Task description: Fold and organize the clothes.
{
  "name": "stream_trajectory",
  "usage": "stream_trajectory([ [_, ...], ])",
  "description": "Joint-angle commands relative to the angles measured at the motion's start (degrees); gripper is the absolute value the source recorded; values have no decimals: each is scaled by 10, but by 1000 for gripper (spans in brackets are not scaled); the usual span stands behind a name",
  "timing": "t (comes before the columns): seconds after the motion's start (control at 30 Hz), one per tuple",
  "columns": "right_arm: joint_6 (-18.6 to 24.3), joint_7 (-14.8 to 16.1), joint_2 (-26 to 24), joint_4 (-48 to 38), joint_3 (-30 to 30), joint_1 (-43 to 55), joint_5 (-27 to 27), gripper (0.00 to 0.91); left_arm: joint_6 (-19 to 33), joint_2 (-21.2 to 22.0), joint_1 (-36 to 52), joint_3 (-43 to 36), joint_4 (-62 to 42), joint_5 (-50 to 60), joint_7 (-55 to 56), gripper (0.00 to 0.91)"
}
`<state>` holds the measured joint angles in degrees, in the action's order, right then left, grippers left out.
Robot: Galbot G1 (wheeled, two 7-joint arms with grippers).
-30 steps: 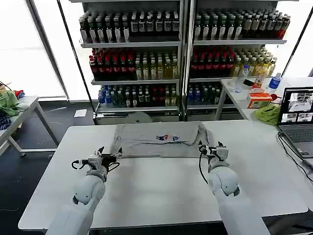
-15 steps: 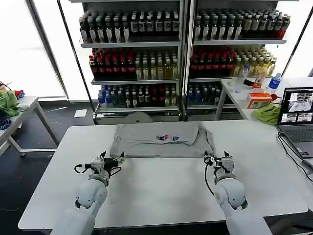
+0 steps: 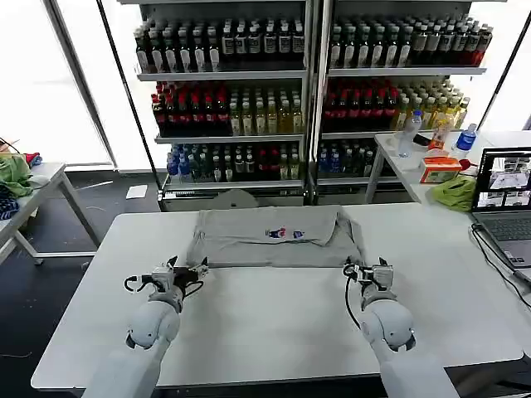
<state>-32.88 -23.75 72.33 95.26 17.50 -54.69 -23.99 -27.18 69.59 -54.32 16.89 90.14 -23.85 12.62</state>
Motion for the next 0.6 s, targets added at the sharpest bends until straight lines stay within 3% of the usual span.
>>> stream_trajectory([
  [0.03, -1, 0, -2, -9, -1, 6, 1, 907, 1, 0, 2, 0, -11, -2, 0, 907],
  [0.13, 0, 2, 2, -17, -1, 7, 1, 907, 1, -2, 2, -1, -13, -2, 0, 907],
  [0.2, 2, 5, 4, -23, -1, 7, 1, 826, 0, -3, 1, -1, -13, -2, 0, 907],
  [0.27, 5, 9, 7, -26, -2, 4, 1, 695, -1, -4, -3, -3, -11, -1, 0, 766],
  [0.3, 6, 9, 8, -27, -2, 3, 2, 453, -1, -4, -3, -3, -10, -1, 0, 705],
  [0.37, 9, 12, 11, -29, -2, 0, 1, 212, -1, -5, -6, -5, -8, 0, 0, 544],
  [0.4, 9, 13, 12, -29, -2, -1, 1, 10, -2, -5, -7, -5, -6, 0, 0, 514],
  [0.5, 13, 16, 14, -33, -1, -5, 0, 0, -5, -7, -11, -6, 2, 1, -1, 252],
  [0.6, 19, 22, 16, -36, 0, -12, 0, 0, -6, -8, -18, -8, 6, 5, -2, 91],
])
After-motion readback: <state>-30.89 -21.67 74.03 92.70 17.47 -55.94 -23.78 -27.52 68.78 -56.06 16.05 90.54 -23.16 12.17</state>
